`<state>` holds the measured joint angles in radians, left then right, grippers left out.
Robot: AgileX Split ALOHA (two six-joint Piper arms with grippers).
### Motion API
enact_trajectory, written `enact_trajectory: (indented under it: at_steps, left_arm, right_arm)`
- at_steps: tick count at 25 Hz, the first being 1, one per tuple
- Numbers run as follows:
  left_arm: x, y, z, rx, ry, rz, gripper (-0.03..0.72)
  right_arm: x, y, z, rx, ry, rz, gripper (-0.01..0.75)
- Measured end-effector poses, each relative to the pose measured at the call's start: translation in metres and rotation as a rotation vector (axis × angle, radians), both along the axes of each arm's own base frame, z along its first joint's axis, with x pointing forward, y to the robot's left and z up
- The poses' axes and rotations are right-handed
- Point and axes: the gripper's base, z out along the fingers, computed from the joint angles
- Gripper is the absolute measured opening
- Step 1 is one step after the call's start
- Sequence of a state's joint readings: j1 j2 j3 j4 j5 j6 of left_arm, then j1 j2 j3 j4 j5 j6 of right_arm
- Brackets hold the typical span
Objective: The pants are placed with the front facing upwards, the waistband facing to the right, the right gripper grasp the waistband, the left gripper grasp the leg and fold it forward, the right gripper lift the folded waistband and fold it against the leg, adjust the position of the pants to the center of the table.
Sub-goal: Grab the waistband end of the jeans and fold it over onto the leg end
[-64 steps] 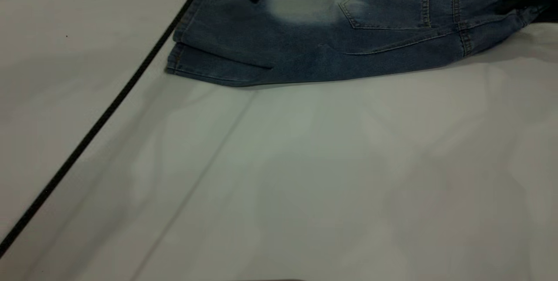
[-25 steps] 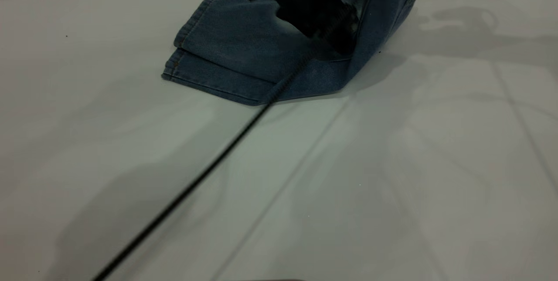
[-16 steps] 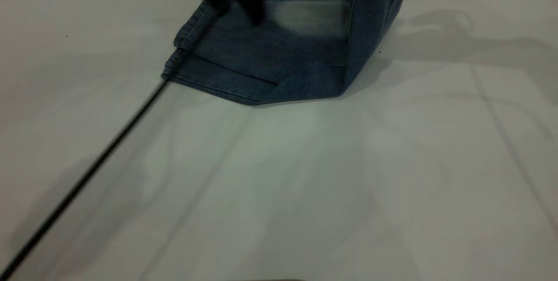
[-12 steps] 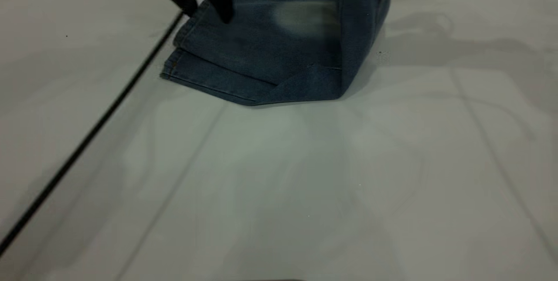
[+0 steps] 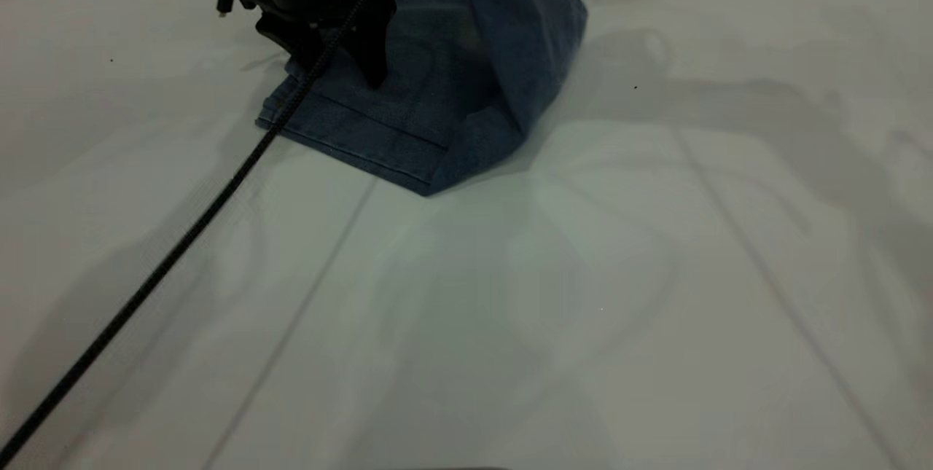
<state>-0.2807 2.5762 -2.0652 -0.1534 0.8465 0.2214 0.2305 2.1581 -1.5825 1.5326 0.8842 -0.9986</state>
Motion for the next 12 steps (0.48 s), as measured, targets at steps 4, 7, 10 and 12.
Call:
enact_trajectory:
  at_steps: [4, 7, 10, 12]
  left_arm:
    - [-0.001, -0.005, 0.001, -0.002, -0.003, -0.009, 0.552]
    - [-0.003, -0.013, 0.000, -0.007, 0.003, -0.023, 0.552]
    - [-0.003, -0.016, 0.004, -0.001, 0.017, -0.036, 0.552]
    - [-0.001, -0.013, 0.012, 0.026, 0.032, -0.051, 0.552]
  right_arm:
    - [-0.001, 0.012, 0.005, 0.047, -0.039, -0.005, 0.082]
    - [-0.002, 0.019, 0.007, 0.065, -0.057, -0.021, 0.082]
    - [-0.001, 0.020, 0.006, 0.051, -0.065, -0.034, 0.082]
    - [0.001, 0.019, 0.005, 0.038, -0.067, -0.054, 0.082]
